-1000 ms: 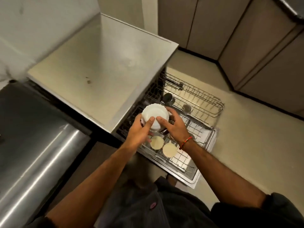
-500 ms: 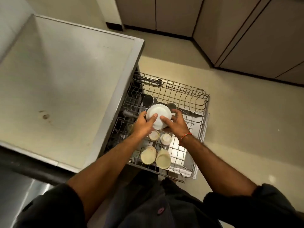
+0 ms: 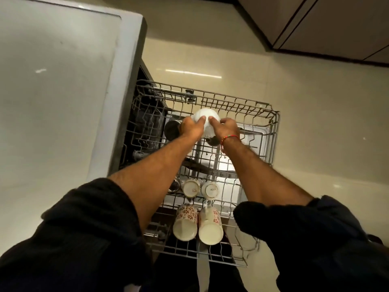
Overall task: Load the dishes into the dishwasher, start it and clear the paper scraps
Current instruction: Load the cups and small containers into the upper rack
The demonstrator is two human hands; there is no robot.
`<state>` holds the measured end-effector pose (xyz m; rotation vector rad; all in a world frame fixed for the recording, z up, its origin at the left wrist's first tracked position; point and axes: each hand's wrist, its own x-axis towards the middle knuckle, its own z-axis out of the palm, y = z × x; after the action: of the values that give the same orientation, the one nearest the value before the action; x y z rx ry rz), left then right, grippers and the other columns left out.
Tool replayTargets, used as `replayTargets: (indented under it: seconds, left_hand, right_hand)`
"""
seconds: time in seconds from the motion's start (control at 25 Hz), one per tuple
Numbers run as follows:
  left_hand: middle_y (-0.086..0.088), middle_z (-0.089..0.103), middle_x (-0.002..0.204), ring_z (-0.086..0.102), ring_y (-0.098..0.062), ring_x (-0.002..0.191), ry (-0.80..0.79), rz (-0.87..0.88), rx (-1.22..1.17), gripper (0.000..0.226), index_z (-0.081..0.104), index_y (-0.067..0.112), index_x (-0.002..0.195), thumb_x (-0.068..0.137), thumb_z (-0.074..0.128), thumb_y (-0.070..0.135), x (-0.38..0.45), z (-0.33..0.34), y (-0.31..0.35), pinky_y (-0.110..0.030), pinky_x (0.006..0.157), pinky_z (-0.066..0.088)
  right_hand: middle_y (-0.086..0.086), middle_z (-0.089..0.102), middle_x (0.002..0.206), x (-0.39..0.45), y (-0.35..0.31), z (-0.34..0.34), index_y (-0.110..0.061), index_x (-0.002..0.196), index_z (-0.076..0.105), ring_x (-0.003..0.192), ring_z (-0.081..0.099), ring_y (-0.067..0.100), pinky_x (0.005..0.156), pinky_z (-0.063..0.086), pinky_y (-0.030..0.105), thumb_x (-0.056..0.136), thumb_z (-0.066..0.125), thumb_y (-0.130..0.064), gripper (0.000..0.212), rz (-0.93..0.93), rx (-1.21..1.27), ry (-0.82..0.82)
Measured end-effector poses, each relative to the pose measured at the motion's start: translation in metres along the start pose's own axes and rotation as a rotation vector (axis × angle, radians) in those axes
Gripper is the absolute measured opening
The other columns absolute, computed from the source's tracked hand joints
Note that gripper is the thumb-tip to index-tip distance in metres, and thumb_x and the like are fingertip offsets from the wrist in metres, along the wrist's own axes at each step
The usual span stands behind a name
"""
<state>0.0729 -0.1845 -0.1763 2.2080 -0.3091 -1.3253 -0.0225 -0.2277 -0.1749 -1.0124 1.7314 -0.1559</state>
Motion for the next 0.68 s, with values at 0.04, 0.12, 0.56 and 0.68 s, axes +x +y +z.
replayTargets:
  seconds: [0.04, 0.12, 0.56, 0.68]
  left_hand:
    - [-0.013, 0.059, 0.127, 0.063, -0.027, 0.107, 0.005, -0.008, 0.024, 0.050, 0.050, 0.011, 0.138, 0.100, 0.055, 0.043, 0.008, 0.003, 0.000, -0.041, 0.086, 0.060]
    - [-0.014, 0.058, 0.127, 0.063, -0.027, 0.107, 0.016, -0.044, 0.050, 0.050, 0.051, 0.010, 0.136, 0.100, 0.055, 0.043, 0.025, 0.009, -0.002, -0.042, 0.089, 0.059]
    - [-0.012, 0.052, 0.142, 0.062, -0.024, 0.115, -0.052, 0.033, -0.011, 0.050, 0.038, 0.019, 0.153, 0.104, 0.044, 0.007, 0.012, 0.001, -0.009, -0.041, 0.096, 0.057]
    - [-0.009, 0.052, 0.142, 0.063, -0.019, 0.108, 0.000, 0.059, -0.056, 0.049, 0.043, 0.023, 0.150, 0.104, 0.043, 0.006, -0.022, -0.011, -0.019, -0.035, 0.089, 0.059]
  right_hand:
    - [0.010, 0.065, 0.108, 0.005, -0.001, 0.003, -0.015, 0.113, 0.066, 0.099, 0.063, 0.029, 0.068, 0.059, 0.041, 0.085, 0.066, -0.053, 0.047, -0.021, -0.078, 0.026]
    - [0.008, 0.056, 0.106, 0.018, 0.001, 0.009, -0.020, 0.116, 0.066, 0.110, 0.051, 0.027, 0.081, 0.052, 0.037, 0.089, 0.059, -0.057, 0.046, -0.032, -0.207, 0.060]
    - [0.007, 0.058, 0.129, 0.023, 0.029, 0.012, -0.045, 0.137, 0.044, 0.104, 0.062, 0.032, 0.088, 0.056, 0.051, 0.093, 0.052, -0.029, 0.048, -0.130, -0.229, -0.080]
    - [0.008, 0.055, 0.139, -0.012, 0.026, -0.013, -0.025, 0.140, 0.051, 0.112, 0.063, 0.028, 0.092, 0.057, 0.048, 0.096, 0.052, -0.007, 0.048, -0.189, -0.118, -0.108]
